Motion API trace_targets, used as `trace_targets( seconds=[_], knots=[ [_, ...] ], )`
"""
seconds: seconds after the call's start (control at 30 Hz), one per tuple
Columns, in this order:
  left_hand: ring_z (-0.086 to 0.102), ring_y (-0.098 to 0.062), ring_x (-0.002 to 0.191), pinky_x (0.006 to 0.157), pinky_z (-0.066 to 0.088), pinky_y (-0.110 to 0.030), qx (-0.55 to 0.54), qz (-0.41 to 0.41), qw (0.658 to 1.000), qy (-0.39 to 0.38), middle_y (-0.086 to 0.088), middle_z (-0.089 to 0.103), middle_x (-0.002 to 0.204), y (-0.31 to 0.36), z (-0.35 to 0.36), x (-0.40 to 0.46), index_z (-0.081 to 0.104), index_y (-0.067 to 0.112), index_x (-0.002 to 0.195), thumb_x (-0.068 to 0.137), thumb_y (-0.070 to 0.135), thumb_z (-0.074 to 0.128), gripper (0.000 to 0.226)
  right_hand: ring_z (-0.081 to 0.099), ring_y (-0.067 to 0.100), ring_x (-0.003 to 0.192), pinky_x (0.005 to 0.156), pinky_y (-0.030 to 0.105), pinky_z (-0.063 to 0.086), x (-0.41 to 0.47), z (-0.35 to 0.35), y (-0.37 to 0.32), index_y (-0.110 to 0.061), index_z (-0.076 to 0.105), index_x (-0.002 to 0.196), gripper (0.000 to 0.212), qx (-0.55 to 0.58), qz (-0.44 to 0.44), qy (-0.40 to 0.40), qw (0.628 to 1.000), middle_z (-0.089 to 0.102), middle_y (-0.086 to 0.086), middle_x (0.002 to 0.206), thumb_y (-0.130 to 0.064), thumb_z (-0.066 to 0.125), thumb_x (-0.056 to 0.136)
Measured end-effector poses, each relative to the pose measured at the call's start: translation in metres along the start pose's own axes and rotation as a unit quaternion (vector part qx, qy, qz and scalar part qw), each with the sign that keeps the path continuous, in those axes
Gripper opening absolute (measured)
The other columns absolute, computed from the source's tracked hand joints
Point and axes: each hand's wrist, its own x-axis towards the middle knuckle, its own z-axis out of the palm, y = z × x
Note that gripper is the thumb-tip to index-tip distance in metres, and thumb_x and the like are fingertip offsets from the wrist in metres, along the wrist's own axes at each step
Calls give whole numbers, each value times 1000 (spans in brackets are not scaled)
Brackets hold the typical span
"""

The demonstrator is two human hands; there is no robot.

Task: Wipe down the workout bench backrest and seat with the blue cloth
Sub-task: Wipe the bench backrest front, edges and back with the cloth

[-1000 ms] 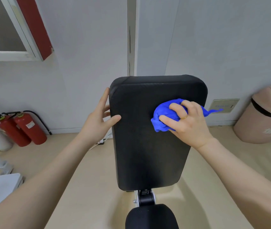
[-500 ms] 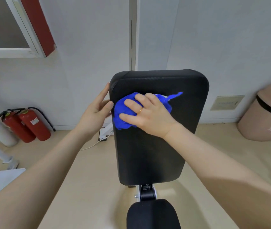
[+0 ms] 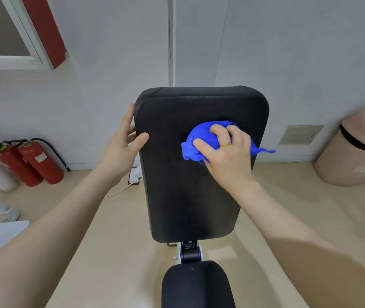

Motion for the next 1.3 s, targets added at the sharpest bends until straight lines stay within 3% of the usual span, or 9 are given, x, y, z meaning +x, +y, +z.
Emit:
trace_targets(
  seconds=[0.2, 0.33, 0.47, 0.57, 0.77, 0.93, 1.03, 1.2, 1.3],
  knots=[
    [57, -2, 109, 88, 49, -20, -18, -3, 1000, 11, 2, 57, 122, 1, -2, 4, 24, 40, 142, 93, 12, 50, 62, 49, 34, 94, 73, 40, 34, 26, 7, -88, -25, 69, 90, 24, 108, -81, -92, 987, 61, 10, 111, -12, 54, 76],
    [54, -10, 116, 98, 45, -32, -10, -7, 1000, 4, 0, 55, 125, 3, -3, 3, 22, 42, 143, 94, 14, 49, 63, 50, 32, 97, 75, 38, 32, 24, 1, -66, -24, 69, 91, 25, 97, -158, -121, 975, 61, 8, 114, -9, 56, 75],
    [51, -11, 119, 101, 40, -29, -11, -5, 1000, 3, -2, 52, 134, 3, -2, 1, 20, 41, 144, 95, 13, 47, 63, 42, 31, 94, 70, 39, 33, 1, -4, 5, -28, 64, 94, 34, 53, -9, -28, 998, 43, 5, 113, -10, 59, 66],
    [48, -9, 120, 95, 37, -22, -9, -5, 1000, 10, 1, 49, 137, 2, 3, 1, 18, 41, 144, 96, 14, 45, 62, 38, 30, 98, 75, 42, 42, -27, -14, 48, -31, 50, 103, 37, 18, 84, -43, 995, 38, 4, 117, -17, 54, 68],
    [48, -7, 120, 98, 37, -22, -11, 0, 1000, 21, 4, 48, 138, 2, 6, 0, 17, 40, 145, 96, 14, 45, 62, 35, 29, 99, 81, 47, 42, -38, -6, 9, -29, 47, 103, 36, 36, 283, -32, 958, 34, 6, 119, -18, 48, 69],
    [49, -8, 123, 106, 39, -34, -10, 3, 1000, 11, 2, 50, 138, -1, 2, 0, 18, 41, 144, 95, 14, 46, 63, 40, 33, 93, 74, 40, 31, -40, 10, -56, -27, 65, 95, 43, 62, 20, -95, 993, 40, 9, 114, -8, 68, 56],
    [49, -9, 122, 104, 39, -31, -18, -4, 1000, 5, 1, 51, 136, 1, 0, 0, 17, 39, 145, 95, 13, 47, 64, 42, 31, 94, 73, 38, 34, -40, 8, -44, -28, 68, 92, 47, 81, -32, -133, 987, 41, 6, 113, -5, 73, 51],
    [50, -13, 120, 103, 40, -33, -25, -15, 1000, -7, 0, 52, 134, 3, -4, 3, 21, 44, 142, 94, 15, 50, 63, 37, 30, 100, 82, 46, 42, -6, -18, 14, -31, 49, 102, 37, 102, 207, -87, 969, 37, 4, 119, -17, 55, 69],
    [53, -14, 118, 104, 40, -37, -35, -13, 999, -14, 0, 53, 132, 1, -6, 4, 25, 47, 139, 92, 15, 52, 63, 39, 37, 110, 92, 50, 37, 29, -28, 25, -23, 57, 111, 32, 117, 340, -68, 931, 43, 13, 128, -17, 54, 80]
  ],
)
